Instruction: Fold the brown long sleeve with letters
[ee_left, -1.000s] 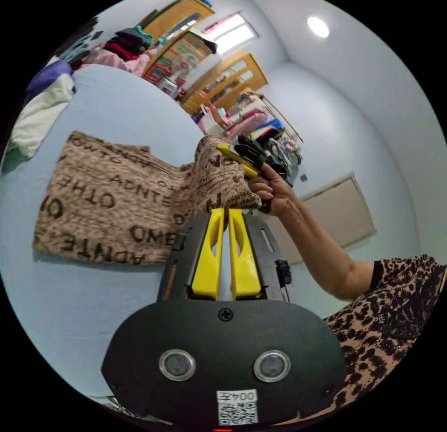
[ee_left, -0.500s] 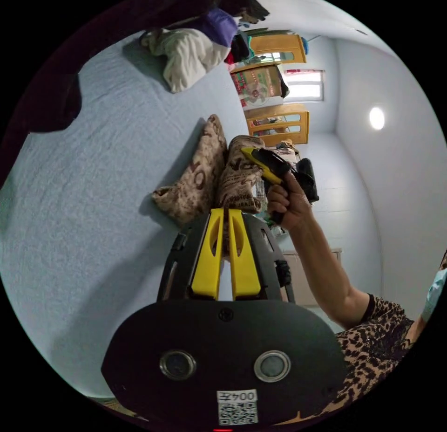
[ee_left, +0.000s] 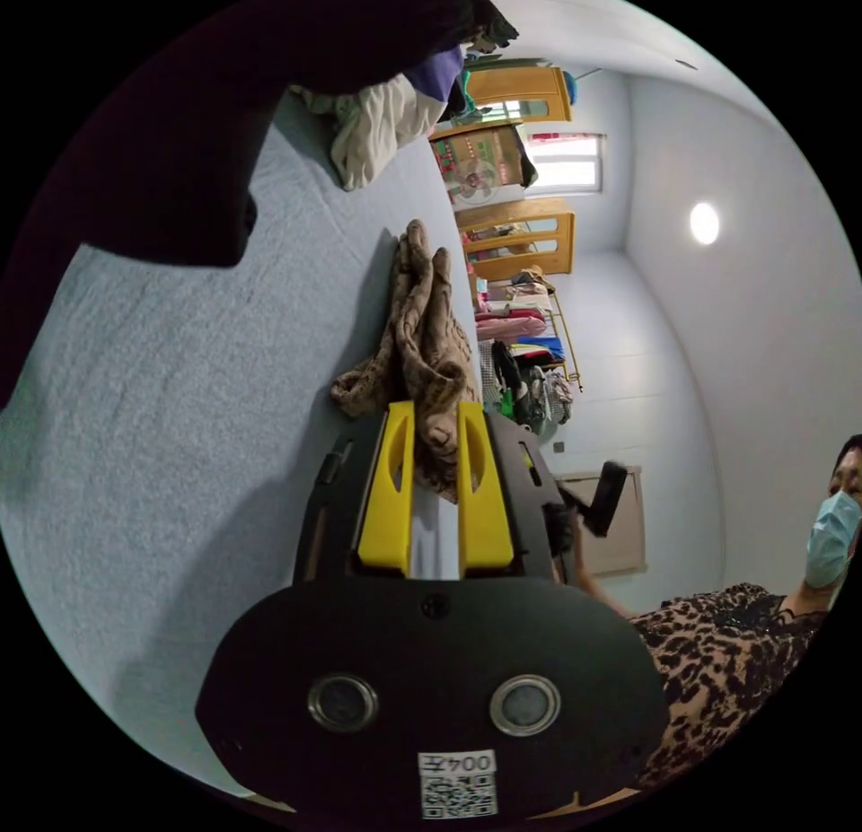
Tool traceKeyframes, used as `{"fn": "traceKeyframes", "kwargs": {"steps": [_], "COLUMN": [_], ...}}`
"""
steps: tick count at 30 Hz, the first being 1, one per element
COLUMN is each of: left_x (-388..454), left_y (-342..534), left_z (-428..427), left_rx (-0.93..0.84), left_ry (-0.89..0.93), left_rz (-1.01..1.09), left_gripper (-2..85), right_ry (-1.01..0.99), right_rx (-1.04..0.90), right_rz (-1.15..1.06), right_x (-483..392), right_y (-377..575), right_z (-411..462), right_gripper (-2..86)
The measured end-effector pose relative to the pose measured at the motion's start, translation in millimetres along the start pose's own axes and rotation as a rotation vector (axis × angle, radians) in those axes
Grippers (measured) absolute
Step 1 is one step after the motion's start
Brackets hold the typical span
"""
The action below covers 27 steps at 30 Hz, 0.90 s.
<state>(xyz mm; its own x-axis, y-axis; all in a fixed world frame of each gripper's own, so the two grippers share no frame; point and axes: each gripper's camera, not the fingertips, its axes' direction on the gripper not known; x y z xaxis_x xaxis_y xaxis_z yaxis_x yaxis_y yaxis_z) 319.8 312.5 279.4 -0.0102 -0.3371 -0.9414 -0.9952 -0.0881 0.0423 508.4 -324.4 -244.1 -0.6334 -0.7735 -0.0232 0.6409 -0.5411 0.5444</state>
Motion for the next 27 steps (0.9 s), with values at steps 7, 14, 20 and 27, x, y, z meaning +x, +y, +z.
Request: {"fn": "traceKeyframes", "kwargs": {"steps": [7,14,20,27], "left_x": [24,67,60,72], "left_y": [-19,-18,-5,21], "left_z": [13,28,58,88], "left_rx": [-0.071,-0.058,-0.105,-0.107], "left_ry": [-0.067,-0.247,-0.397,-0.367], "left_rz": [0.024,0.072,0.064,0.094], "left_gripper": [8.5,4.2,3.7,4.4], "right_ry": [0.114,0.307,0.283,0.192], "right_rx": [-0.012,0.047,-0.076,-0.174], "right_rz": [0.012,-0.119,-0.101,-0.077], "right_x": [-38,-78,-58,-34], "right_y": [86,78,90,87], "right_z": [46,26,53,26], "right_gripper": [13.3,3.5,3.4,12.2]}}
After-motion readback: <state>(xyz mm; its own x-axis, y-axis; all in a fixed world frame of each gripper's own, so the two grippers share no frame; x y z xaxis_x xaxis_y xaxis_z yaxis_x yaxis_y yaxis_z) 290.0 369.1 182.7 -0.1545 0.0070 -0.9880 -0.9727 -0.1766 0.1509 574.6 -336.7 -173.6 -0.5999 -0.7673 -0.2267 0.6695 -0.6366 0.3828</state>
